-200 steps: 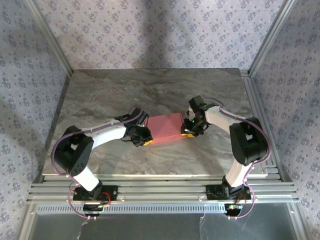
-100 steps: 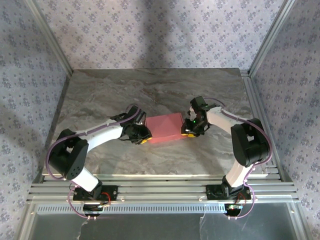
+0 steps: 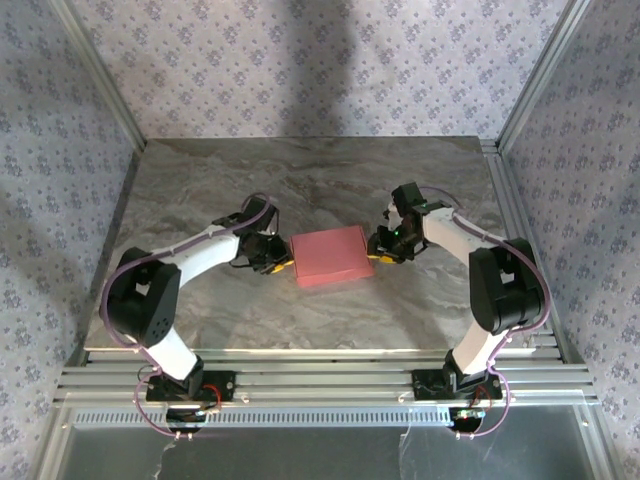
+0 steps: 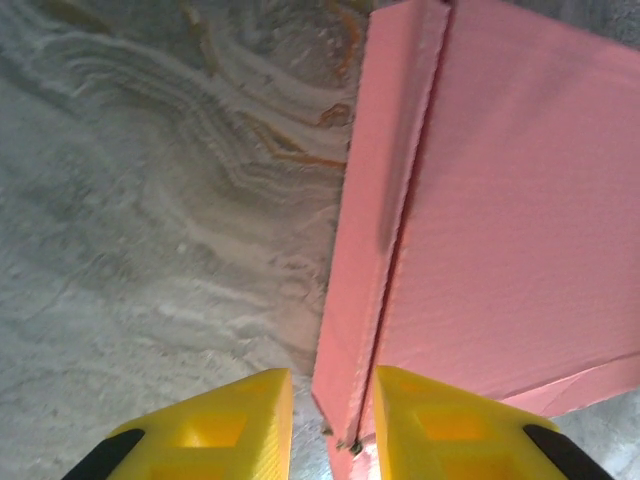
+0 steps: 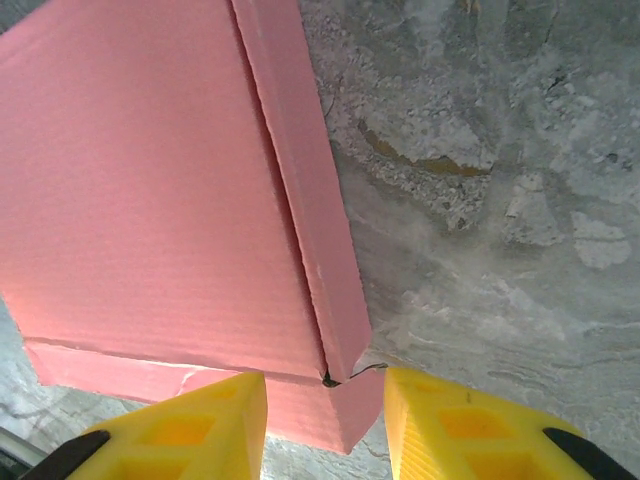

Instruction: Fold the paper box

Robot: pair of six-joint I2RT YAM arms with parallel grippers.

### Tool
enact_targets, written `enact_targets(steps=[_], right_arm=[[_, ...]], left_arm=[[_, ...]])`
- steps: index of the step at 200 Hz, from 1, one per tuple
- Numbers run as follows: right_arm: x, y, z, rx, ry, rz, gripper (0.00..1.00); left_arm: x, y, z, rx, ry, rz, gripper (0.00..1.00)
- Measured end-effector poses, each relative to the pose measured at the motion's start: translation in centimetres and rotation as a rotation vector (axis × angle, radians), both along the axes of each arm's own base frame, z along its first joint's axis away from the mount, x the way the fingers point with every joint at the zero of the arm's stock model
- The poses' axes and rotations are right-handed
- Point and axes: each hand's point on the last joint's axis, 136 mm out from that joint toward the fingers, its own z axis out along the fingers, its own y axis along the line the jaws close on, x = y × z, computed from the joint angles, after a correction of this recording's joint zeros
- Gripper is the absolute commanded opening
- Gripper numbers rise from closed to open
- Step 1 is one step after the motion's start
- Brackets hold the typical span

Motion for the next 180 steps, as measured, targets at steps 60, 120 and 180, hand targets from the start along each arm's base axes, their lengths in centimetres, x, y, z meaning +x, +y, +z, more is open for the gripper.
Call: enact_targets(steps=[60,120,180], right_arm=[[0.0,0.1,0.0,0.005,0.002,0.002,0.37],[-0.1,0.1,0.0,0.006,0.002,0.001,0.37],[0.0,0.1,0.0,0.006,0.002,0.001,0.37]], left_arm=[[1.1,-0.6,-0.8,0.012,0.005,-0.020,0.27],[2.1,-1.2,-0.7,0.009,-0.002,-0.022,0.25],[1.7,-1.4,-1.6,0.022,0.015,-0.038,0.21]])
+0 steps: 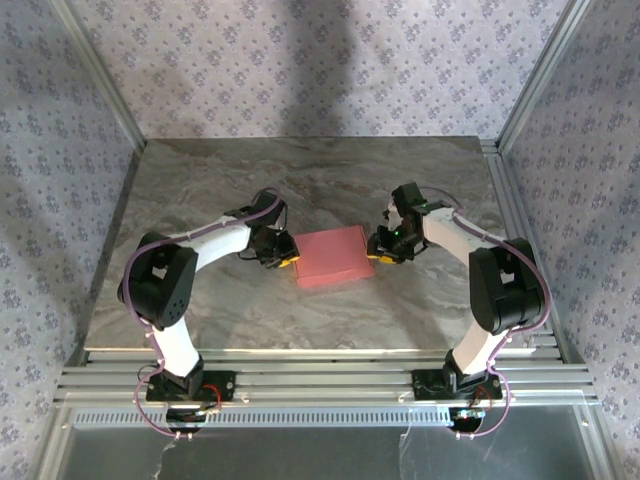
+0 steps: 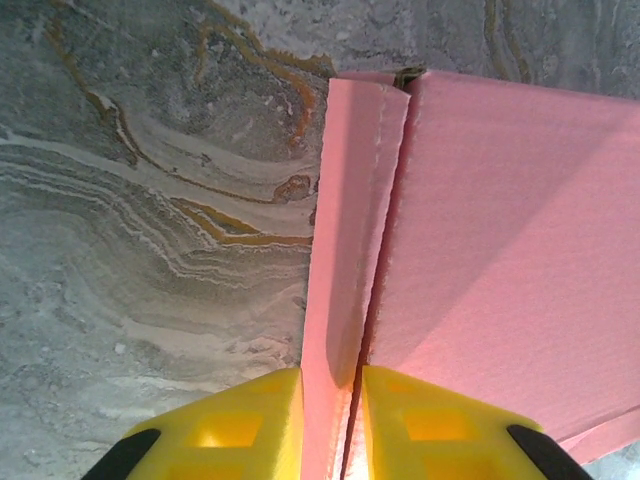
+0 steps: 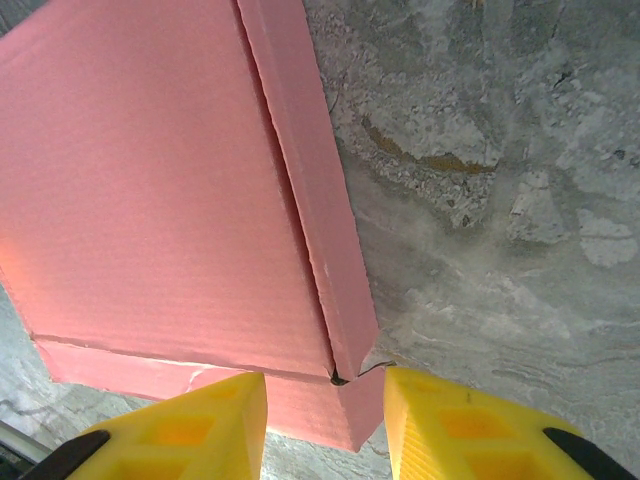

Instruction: Fold the paper box

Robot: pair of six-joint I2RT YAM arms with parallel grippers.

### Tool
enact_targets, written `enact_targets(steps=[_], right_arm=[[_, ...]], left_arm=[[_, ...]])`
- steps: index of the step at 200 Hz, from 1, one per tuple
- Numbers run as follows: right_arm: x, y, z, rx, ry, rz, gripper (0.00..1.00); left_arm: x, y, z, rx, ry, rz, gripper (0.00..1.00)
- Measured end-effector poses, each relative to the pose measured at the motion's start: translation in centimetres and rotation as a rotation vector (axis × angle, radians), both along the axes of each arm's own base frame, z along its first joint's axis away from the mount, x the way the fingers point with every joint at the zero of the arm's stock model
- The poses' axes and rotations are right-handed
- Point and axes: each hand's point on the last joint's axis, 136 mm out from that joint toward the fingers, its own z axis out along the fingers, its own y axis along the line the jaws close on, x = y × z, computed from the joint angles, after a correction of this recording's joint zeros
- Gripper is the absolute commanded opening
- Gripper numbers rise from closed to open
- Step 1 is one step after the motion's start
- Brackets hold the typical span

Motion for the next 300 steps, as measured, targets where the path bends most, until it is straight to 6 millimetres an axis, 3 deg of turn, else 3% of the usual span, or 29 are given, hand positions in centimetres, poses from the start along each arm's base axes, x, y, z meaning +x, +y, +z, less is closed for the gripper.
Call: enact_targets(steps=[96,201,230,250,287,300], right_arm=[[0.00,0.01,0.00,0.000,0.000,0.000,0.37],[0.00,0.00,0.00,0.000,0.000,-0.001,0.37],[0.00,0.01,0.00,0.000,0.001,-0.001,0.37],[0.00,0.00,0.00,0.001,0.002,-0.004,0.36],[0.09,-0.15,0.02,0.000,0.001,-0.009,0.37],[0.18,-0.27,0.25,0.003,-0.004,-0.016,0.43]], left_arm=[[0.00,-0.33,-0.13,0.022,-0.017,-0.034,0.09],[-0.09,-0.36,-0.27,0.078,-0.041,-0.075,0.14],[-0.07,-0.40,-0.26,0.081,-0.045,-0.079,0.10],[-0.06,-0.49,-0.17,0.083,-0.046,-0.086,0.00],[-0.09,-0.46,-0.07,0.091,-0.042,-0.080,0.00],[-0.18,-0.53,0.00,0.082,-0.031,-0.068,0.00]])
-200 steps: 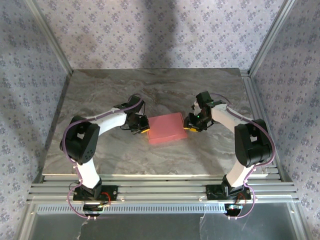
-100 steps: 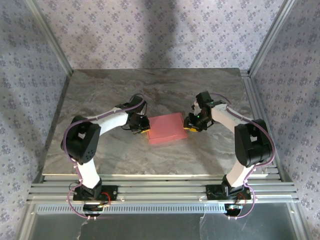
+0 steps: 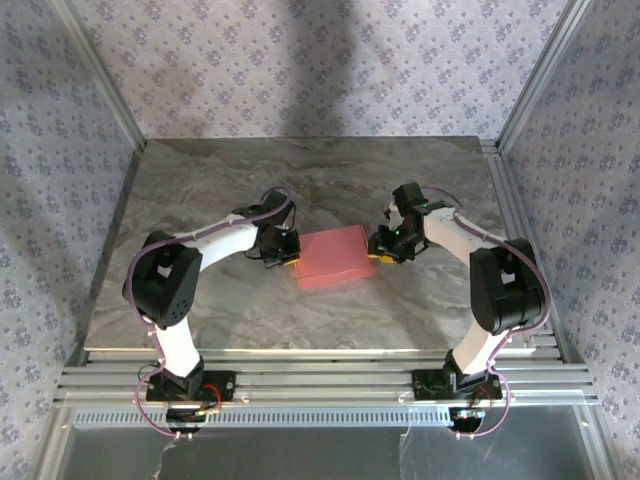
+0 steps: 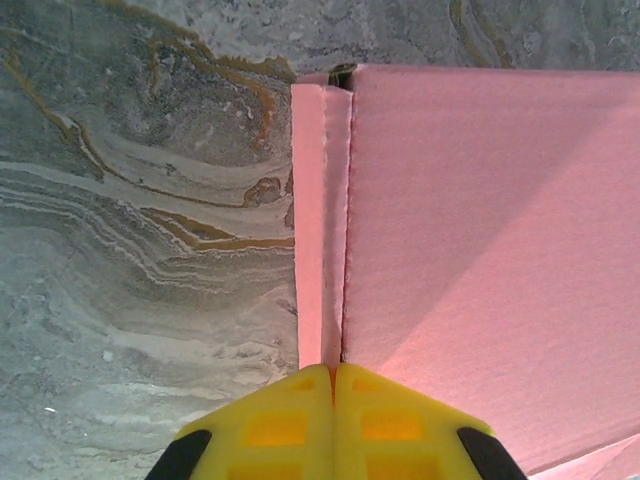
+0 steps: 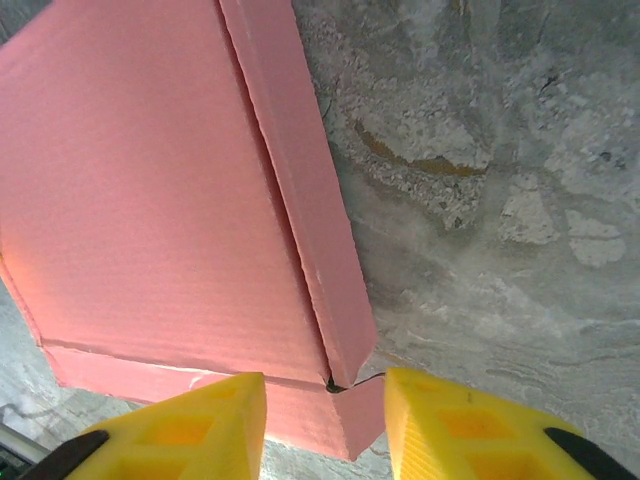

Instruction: Fold the paper box

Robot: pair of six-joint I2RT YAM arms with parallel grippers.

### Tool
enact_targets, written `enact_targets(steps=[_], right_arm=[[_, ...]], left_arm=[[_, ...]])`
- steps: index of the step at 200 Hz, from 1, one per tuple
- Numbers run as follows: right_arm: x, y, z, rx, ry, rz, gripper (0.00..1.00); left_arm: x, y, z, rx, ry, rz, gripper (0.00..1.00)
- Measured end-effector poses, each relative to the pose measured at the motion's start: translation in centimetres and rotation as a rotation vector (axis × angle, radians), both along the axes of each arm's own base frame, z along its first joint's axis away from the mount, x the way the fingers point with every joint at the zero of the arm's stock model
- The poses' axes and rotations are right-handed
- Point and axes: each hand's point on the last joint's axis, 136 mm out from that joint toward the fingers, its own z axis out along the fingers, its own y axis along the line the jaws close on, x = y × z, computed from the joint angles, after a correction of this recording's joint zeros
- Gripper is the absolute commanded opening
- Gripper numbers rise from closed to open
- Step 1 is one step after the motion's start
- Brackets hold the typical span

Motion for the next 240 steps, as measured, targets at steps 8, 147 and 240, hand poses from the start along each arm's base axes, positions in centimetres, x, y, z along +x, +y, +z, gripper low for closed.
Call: enact_targets(steps=[8,147,240], right_arm=[[0.1,-0.1,0.3,0.004,-0.006,-0.012,0.46],[2.2,-2.6,5.3,0.294,0.012,-0.216,0.68],[1.2,-3.8,2.6,0.402,0.112,-0.382,0.73]], left_arm=[[-0.2,0.0,0.1,-0.010,0.015,0.011,0.00],[-3.1,-0.3,3.1,-0.300,0.353,0.085,0.00],[-2.6,0.5,3.4,-0.402,0.406,0.133,0.00]])
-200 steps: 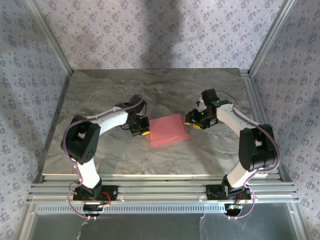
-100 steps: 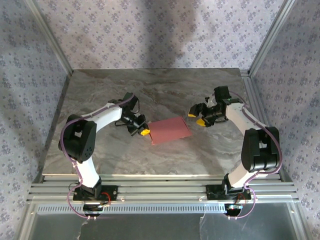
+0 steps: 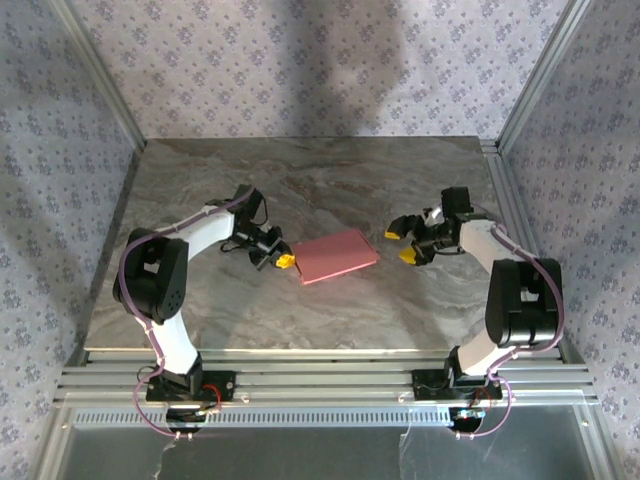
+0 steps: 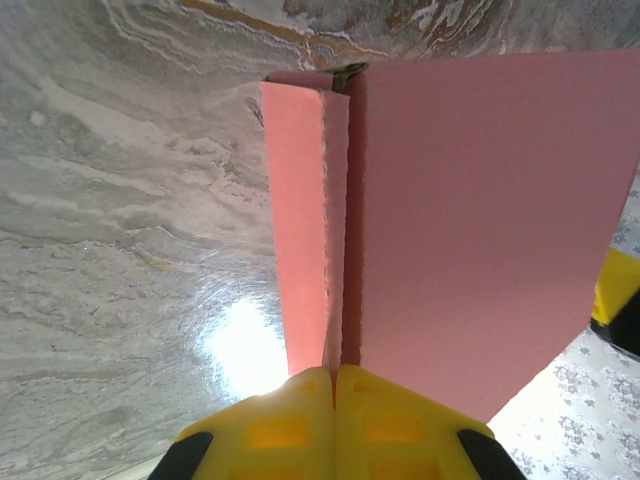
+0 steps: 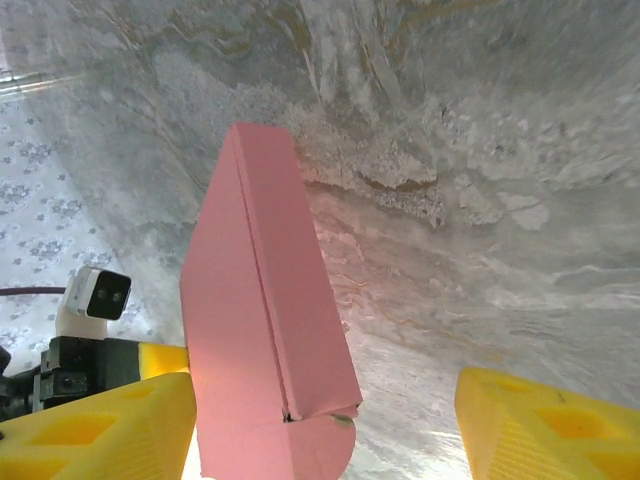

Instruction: Fold the paper box

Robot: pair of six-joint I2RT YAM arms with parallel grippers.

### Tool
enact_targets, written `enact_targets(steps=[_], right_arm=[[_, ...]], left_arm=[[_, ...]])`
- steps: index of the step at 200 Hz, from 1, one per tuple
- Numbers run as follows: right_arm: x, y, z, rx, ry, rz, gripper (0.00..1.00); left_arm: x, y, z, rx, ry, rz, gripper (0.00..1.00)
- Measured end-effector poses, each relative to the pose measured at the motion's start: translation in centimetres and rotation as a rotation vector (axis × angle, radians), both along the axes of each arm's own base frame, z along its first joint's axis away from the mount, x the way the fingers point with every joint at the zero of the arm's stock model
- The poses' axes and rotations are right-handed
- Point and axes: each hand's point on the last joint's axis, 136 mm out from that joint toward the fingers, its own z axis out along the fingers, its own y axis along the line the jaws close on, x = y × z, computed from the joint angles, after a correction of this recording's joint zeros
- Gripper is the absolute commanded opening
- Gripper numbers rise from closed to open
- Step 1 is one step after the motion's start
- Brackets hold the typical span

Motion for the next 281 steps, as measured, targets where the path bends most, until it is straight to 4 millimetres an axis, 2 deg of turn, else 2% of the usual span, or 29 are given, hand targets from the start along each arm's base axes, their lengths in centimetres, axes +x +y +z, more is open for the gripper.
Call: enact_targets(steps=[37,78,103,138,164,188,210,229,243,251,269,281], right_arm=[[-1.5,2.5,-3.0,0.107,0.155,-0.054,0.76],[-0.6,4.6,-2.1,0.182,0.155,-0.063,0.75],[-0.1,5.2,-1.6,0.206,0.146,-0.072,0.70],[-0.1,6.2,-1.5,0.221,0.150,-0.068,0.57],[0.0,6.2,-1.5,0.230,0.167,-0.087,0.44],[0.1,6.2,-1.5,0.229,0.179,-0.105,0.39],[0.2,6.0,-1.5,0.217,0.189,-0.120,0.36],[0.4,5.7,-0.7,0.197,0.194,-0.139,0.36],[0.6,5.4,-0.1,0.172,0.205,-0.157,0.34],[0.7,5.2,0.2,0.157,0.215,-0.167,0.34],[0.8,4.9,1.0,0.122,0.239,-0.188,0.34],[0.8,4.5,1.4,0.101,0.261,-0.202,0.34]], left_arm=[[0.2,-0.1,0.2,-0.017,-0.005,0.002,0.00],[0.3,-0.2,0.3,-0.024,-0.006,0.006,0.00],[0.3,-0.2,0.3,-0.024,-0.006,0.006,0.00],[0.4,-0.2,0.3,-0.026,-0.008,0.006,0.00],[0.4,-0.3,0.3,-0.028,-0.006,0.006,0.00],[0.3,-0.3,0.3,-0.028,-0.004,0.007,0.00],[0.4,-0.3,0.3,-0.028,-0.006,0.009,0.16],[0.9,0.0,0.5,-0.003,-0.024,0.016,0.25],[1.9,0.6,1.6,0.052,-0.088,0.017,0.30],[2.8,1.0,2.9,0.082,-0.161,0.011,0.31],[4.8,1.4,7.7,0.139,-0.410,-0.028,0.35],[5.0,0.7,11.1,0.179,-0.617,-0.118,0.40]])
